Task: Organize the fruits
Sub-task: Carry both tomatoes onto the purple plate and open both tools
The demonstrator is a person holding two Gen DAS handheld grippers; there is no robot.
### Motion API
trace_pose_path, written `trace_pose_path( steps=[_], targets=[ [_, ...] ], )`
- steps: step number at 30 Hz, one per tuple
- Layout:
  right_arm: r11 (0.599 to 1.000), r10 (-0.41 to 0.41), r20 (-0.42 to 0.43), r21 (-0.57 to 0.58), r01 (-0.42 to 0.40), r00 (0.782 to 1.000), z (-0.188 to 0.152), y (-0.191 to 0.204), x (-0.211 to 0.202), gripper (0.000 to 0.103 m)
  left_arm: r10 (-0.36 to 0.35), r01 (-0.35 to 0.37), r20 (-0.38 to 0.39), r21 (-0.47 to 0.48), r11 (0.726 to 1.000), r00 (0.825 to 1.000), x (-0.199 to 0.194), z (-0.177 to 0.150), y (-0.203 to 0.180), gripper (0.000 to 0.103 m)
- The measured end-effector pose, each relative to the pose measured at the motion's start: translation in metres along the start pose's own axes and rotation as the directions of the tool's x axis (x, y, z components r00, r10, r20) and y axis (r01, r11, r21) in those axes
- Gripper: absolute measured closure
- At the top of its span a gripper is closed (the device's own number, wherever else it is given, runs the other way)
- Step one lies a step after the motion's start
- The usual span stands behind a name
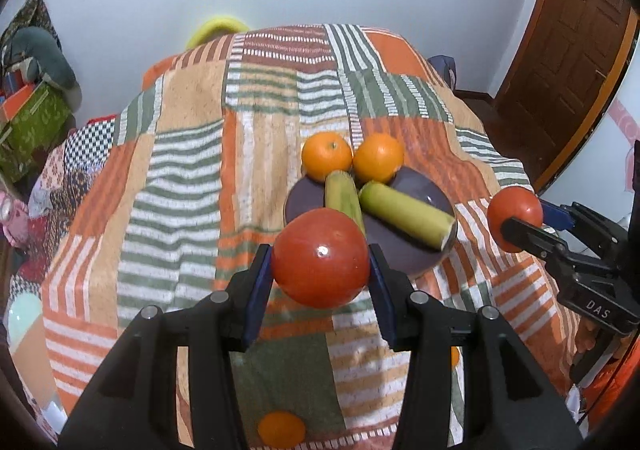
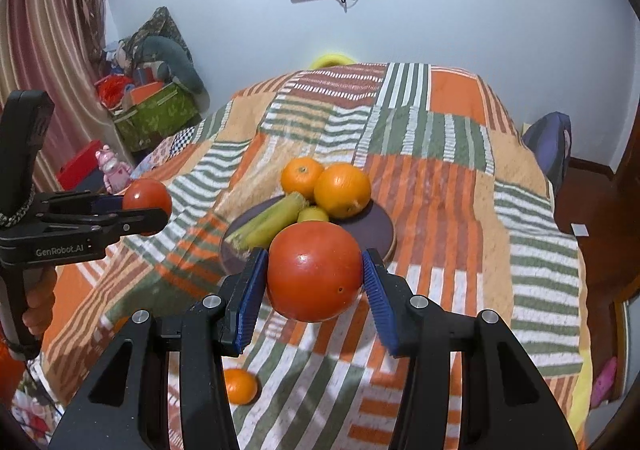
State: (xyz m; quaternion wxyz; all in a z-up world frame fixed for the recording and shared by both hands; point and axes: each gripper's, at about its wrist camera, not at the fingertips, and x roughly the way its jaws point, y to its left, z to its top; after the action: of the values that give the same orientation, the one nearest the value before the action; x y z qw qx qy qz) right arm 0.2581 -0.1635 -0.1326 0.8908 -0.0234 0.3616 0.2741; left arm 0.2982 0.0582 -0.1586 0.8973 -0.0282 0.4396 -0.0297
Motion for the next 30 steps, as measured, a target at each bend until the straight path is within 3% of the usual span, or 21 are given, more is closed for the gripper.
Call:
trace_pose_path(
  steps=[14, 30],
  targets=[
    [1.0, -0.017, 0.031, -0.017, 0.017, 0.999, 0.029, -0.014, 0.023, 0.058, 0.01, -0.01, -0.001, 0.025, 1.0, 1.0, 0.036, 0.034, 0.0, 0.057],
    [1.0, -0.02, -0.064, 0.016, 0.021, 0.998, 0.028, -0.034, 0.081, 0.058, 0.03, -0.029, -0.097, 0.015, 0.999, 0.995, 0.11, 0.038, 0.005, 0.057]
  ],
)
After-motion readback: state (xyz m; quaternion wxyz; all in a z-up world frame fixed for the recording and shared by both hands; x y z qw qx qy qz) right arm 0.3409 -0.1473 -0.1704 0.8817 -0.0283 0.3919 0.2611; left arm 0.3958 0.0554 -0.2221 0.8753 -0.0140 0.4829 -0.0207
